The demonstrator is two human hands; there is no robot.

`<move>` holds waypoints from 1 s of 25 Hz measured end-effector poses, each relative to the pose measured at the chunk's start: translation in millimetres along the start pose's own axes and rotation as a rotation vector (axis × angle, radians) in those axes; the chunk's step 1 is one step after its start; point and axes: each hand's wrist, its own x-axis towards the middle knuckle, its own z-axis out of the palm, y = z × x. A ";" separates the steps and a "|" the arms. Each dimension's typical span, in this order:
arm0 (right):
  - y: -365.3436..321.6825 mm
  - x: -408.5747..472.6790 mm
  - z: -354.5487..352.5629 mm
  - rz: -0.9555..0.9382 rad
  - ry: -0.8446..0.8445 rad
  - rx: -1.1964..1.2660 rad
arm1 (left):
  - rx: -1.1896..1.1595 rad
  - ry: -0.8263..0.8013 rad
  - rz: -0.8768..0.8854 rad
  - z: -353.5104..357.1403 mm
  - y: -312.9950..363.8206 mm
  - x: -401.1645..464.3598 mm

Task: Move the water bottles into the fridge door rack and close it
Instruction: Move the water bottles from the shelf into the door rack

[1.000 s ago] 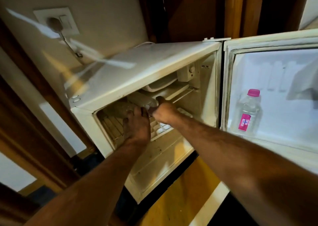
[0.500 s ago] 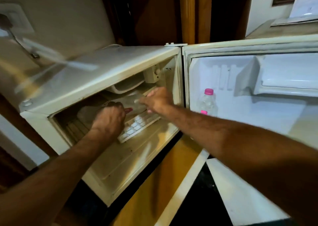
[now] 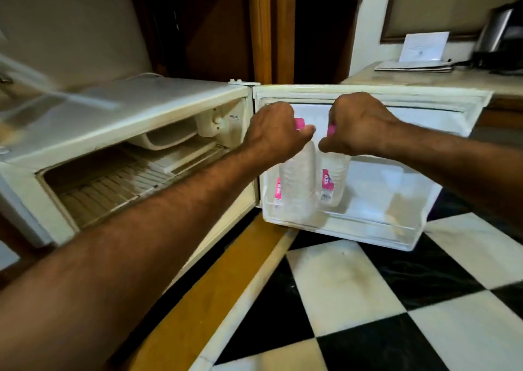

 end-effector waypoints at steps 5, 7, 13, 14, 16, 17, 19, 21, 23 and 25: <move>28.8 -26.2 19.2 -0.007 0.043 -0.067 | 0.065 -0.033 0.175 45.9 20.2 13.1; 33.8 -27.0 41.2 -0.058 0.045 -0.128 | 0.095 -0.055 0.186 63.3 15.3 18.1; 48.0 -12.0 106.8 -0.088 -0.033 -0.165 | 0.111 -0.064 0.125 110.6 -10.0 31.9; 47.9 -10.7 116.5 -0.080 -0.049 -0.151 | 0.108 -0.074 0.118 119.0 -15.1 32.3; 47.2 -4.5 133.1 -0.050 -0.020 -0.079 | 0.085 -0.075 0.112 137.9 -23.2 33.3; 46.2 -0.7 138.0 -0.026 0.011 -0.040 | 0.068 -0.069 0.103 145.5 -26.6 33.7; 44.4 7.8 145.4 0.047 0.070 0.029 | 0.042 -0.054 0.050 158.4 -32.0 37.2; 43.2 13.4 151.5 0.136 0.121 0.092 | 0.053 -0.048 0.010 169.3 -35.2 41.9; 42.8 15.3 157.1 0.194 0.140 0.129 | 0.075 -0.048 -0.009 177.6 -34.8 46.3; 44.0 15.7 160.3 0.223 0.116 0.160 | 0.059 -0.057 -0.027 181.8 -32.0 52.2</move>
